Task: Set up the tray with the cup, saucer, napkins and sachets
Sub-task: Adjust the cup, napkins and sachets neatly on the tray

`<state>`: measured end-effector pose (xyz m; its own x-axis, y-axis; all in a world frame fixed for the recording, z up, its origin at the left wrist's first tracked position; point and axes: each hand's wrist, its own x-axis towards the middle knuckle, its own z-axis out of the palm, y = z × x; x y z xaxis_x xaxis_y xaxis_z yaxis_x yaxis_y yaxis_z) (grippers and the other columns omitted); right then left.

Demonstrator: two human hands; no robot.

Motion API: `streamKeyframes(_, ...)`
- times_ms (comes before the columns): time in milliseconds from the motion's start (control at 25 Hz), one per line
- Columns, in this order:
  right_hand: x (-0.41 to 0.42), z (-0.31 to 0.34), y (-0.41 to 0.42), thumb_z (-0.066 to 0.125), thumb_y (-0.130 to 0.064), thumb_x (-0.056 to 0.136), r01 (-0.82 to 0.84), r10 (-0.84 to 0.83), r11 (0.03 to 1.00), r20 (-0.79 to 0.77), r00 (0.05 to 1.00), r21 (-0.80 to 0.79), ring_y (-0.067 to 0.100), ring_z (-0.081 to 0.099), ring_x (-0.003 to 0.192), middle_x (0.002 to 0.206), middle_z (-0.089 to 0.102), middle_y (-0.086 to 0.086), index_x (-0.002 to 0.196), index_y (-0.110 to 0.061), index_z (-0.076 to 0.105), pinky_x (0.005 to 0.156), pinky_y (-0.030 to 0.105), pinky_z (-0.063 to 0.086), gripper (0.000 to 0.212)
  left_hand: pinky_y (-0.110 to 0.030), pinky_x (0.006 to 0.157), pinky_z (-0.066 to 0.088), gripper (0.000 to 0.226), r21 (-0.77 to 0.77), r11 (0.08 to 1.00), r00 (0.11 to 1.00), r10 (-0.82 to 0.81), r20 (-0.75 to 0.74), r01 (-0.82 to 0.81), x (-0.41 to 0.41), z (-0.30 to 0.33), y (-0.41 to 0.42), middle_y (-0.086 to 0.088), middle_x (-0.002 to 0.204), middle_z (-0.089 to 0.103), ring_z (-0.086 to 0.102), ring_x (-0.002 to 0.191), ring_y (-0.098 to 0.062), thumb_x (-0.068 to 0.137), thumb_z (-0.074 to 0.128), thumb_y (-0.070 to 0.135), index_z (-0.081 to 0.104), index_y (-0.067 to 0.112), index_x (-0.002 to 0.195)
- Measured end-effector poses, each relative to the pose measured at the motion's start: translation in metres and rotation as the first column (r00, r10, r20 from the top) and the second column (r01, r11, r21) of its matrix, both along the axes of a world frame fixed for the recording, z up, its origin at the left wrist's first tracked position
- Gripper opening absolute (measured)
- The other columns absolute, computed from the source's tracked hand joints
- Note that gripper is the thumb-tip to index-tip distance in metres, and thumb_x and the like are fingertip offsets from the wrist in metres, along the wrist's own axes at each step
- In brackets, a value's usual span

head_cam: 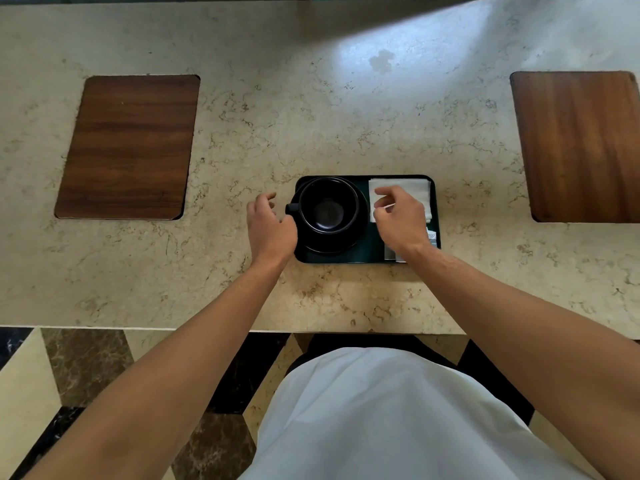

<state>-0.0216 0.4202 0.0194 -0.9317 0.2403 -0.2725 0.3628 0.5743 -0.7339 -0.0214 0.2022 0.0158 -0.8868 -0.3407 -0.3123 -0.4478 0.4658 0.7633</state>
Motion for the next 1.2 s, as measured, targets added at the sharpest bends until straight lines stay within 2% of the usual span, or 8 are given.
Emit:
streamKeyframes(80, 0.000, 0.000, 0.020, 0.055, -0.007, 0.097, 0.053, -0.052, 0.998, -0.022, 0.998, 0.044, 0.014, 0.063, 0.094, 0.109, 0.068, 0.002, 0.127, -0.013, 0.064, 0.084, 0.025, 0.054, 0.032, -0.025, 0.096, 0.047, 0.049, -0.082, 0.996, 0.990, -0.042, -0.138, 0.031, -0.010, 0.013, 0.010, 0.000, 0.129, 0.050, 0.050, 0.119, -0.015, 0.087, 0.055, 0.000, 0.052, 0.018, 0.132)
streamKeyframes(160, 0.000, -0.001, 0.039, 0.056, -0.009, 0.096, 0.078, -0.076, 0.993, -0.024, 0.997, 0.090, 0.013, 0.062, 0.094, 0.110, 0.068, 0.002, 0.124, -0.013, 0.065, 0.082, 0.021, 0.049, 0.030, -0.026, 0.100, 0.046, 0.041, -0.160, 0.979, 0.951, -0.163, -0.263, 0.123, -0.024, 0.027, 0.031, -0.001, 0.125, 0.052, 0.050, 0.118, -0.017, 0.087, 0.055, 0.001, 0.057, 0.013, 0.126)
streamKeyframes(280, 0.000, -0.002, 0.060, 0.058, -0.009, 0.094, 0.099, -0.096, 0.987, -0.026, 0.995, 0.126, 0.014, 0.062, 0.094, 0.107, 0.069, 0.001, 0.122, -0.014, 0.067, 0.085, 0.022, 0.048, 0.030, -0.020, 0.096, 0.043, 0.035, -0.202, 0.934, 0.887, -0.346, -0.306, 0.294, -0.034, 0.040, 0.074, -0.002, 0.123, 0.054, 0.050, 0.118, -0.017, 0.088, 0.056, 0.004, 0.061, 0.011, 0.122)
streamKeyframes(480, 0.001, -0.003, 0.087, 0.061, -0.011, 0.093, 0.094, -0.089, 0.984, -0.045, 0.995, 0.148, 0.014, 0.062, 0.091, 0.100, 0.065, -0.003, 0.119, -0.013, 0.069, 0.087, 0.027, 0.052, 0.028, -0.022, 0.094, 0.047, 0.035, -0.187, 0.860, 0.826, -0.510, -0.241, 0.476, -0.032, 0.035, 0.123, -0.006, 0.126, 0.058, 0.056, 0.115, -0.019, 0.091, 0.058, 0.007, 0.060, 0.009, 0.126)
streamKeyframes(600, 0.000, -0.007, 0.099, 0.063, -0.013, 0.092, 0.040, -0.034, 0.980, -0.034, 0.999, 0.197, 0.014, 0.061, 0.088, 0.100, 0.064, -0.001, 0.116, -0.013, 0.070, 0.079, 0.023, 0.047, 0.024, -0.032, 0.093, 0.054, 0.036, -0.219, 0.814, 0.793, -0.577, -0.197, 0.538, -0.025, 0.028, 0.139, -0.008, 0.124, 0.061, 0.061, 0.107, -0.020, 0.091, 0.060, 0.011, 0.061, 0.007, 0.127)
streamKeyframes(680, 0.000, -0.011, 0.104, 0.065, -0.014, 0.092, -0.008, 0.012, 0.975, -0.016, 1.000, 0.223, 0.015, 0.060, 0.088, 0.103, 0.062, 0.001, 0.115, -0.014, 0.069, 0.080, 0.024, 0.048, 0.023, -0.036, 0.095, 0.054, 0.038, -0.254, 0.763, 0.761, -0.635, -0.129, 0.594, -0.017, 0.019, 0.146, -0.009, 0.129, 0.061, 0.062, 0.110, -0.021, 0.092, 0.060, 0.012, 0.061, 0.007, 0.130)
streamKeyframes(880, 0.000, -0.022, 0.111, 0.066, -0.022, 0.093, -0.160, 0.146, 0.959, 0.077, 0.986, 0.234, 0.022, 0.056, 0.109, 0.115, 0.055, 0.005, 0.126, -0.021, 0.066, 0.100, 0.037, 0.048, 0.032, -0.029, 0.107, 0.040, 0.044, -0.341, 0.650, 0.708, -0.703, 0.071, 0.679, 0.001, -0.001, 0.154, -0.013, 0.139, 0.055, 0.053, 0.127, -0.026, 0.095, 0.057, 0.008, 0.056, 0.000, 0.138)
streamKeyframes(1200, -0.009, -0.034, 0.111, 0.059, -0.021, 0.098, -0.201, 0.185, 0.960, 0.094, 0.978, 0.195, 0.026, 0.054, 0.109, 0.119, 0.046, 0.007, 0.145, -0.026, 0.050, 0.102, 0.039, 0.047, 0.048, -0.035, 0.123, 0.020, 0.054, -0.425, 0.559, 0.664, -0.733, 0.148, 0.712, 0.006, -0.013, 0.166, -0.022, 0.160, 0.031, 0.022, 0.152, -0.033, 0.098, 0.055, 0.009, 0.039, -0.003, 0.149)
